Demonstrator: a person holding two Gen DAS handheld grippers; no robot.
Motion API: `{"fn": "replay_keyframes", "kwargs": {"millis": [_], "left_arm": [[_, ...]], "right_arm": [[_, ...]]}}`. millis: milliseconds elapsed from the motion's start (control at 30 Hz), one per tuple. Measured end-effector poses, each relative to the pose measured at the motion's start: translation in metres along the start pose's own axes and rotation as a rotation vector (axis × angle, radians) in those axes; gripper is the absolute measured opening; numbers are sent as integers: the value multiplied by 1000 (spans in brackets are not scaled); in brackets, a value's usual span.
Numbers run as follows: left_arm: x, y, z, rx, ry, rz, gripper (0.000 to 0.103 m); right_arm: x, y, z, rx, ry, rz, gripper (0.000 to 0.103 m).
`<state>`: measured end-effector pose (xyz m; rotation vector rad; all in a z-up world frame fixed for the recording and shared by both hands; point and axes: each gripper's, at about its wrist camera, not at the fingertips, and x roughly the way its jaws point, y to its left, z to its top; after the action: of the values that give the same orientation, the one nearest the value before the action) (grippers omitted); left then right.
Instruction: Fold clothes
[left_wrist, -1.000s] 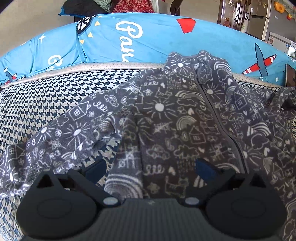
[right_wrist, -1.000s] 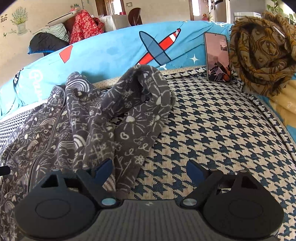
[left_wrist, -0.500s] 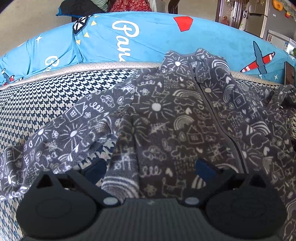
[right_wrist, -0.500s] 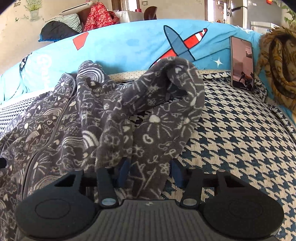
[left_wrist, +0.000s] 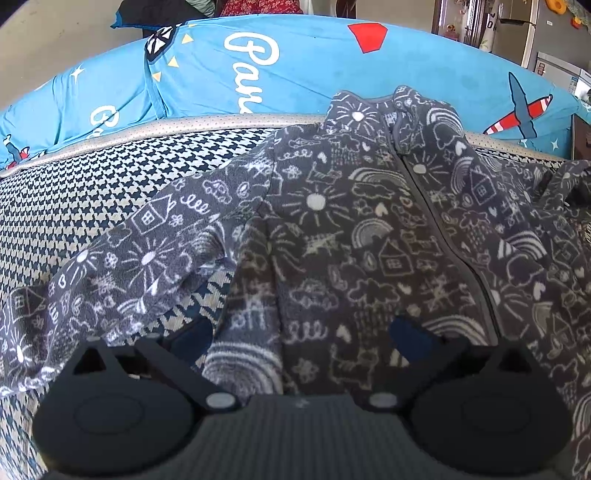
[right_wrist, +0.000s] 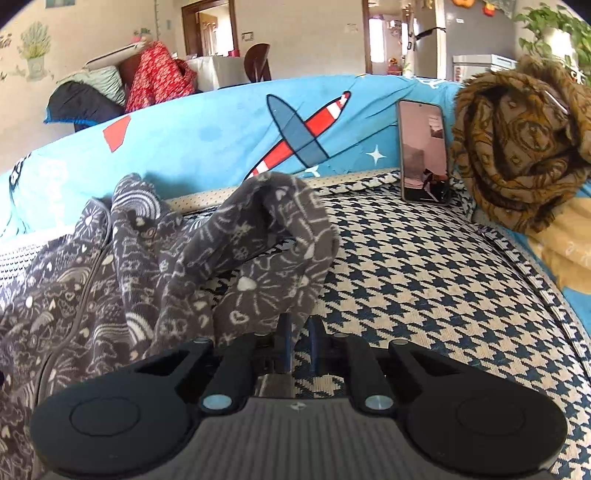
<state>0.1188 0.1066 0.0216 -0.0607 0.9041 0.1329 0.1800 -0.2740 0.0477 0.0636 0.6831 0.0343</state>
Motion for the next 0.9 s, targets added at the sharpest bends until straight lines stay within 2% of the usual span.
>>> {"fn": "replay_keyframes", "kwargs": {"millis": [67,200,300,433,500,567,600,633,700,800,900], "left_arm": [[1,-1,0,3,5,1,103],[1,-1,-1,8,7,-1,103],[2,-2,-1,15,8,-2,103],[3,-3,-2,22,12,-3,103],[3,-2,-2,26,16,-4,103],[3,-2,-2,29,17,-4,103],[3,-1,-2,30,17,-4,103],[3,-1,-2,31,18,-4,103],[3,-1,-3,33,19,-5,103],[3,0,-3,33,21,-5,103],[4,-1,-2,37,22,-2,103]], "right_arm": [[-3,-10,3,42,-4,3,11],[6,-24,1,144,104,93,12],[15,-21,-4,158,166,121,29],[19,-10,-6,134,162,165,52],[21,0,-8,88,151,161,54],[23,11,-10,22,136,141,53],[23,17,-11,-11,129,132,44],[24,22,-12,-42,122,122,27],[23,29,-12,-84,113,102,16],[13,31,-10,-108,61,62,11],[-3,29,-4,-165,-19,-26,11]]}}
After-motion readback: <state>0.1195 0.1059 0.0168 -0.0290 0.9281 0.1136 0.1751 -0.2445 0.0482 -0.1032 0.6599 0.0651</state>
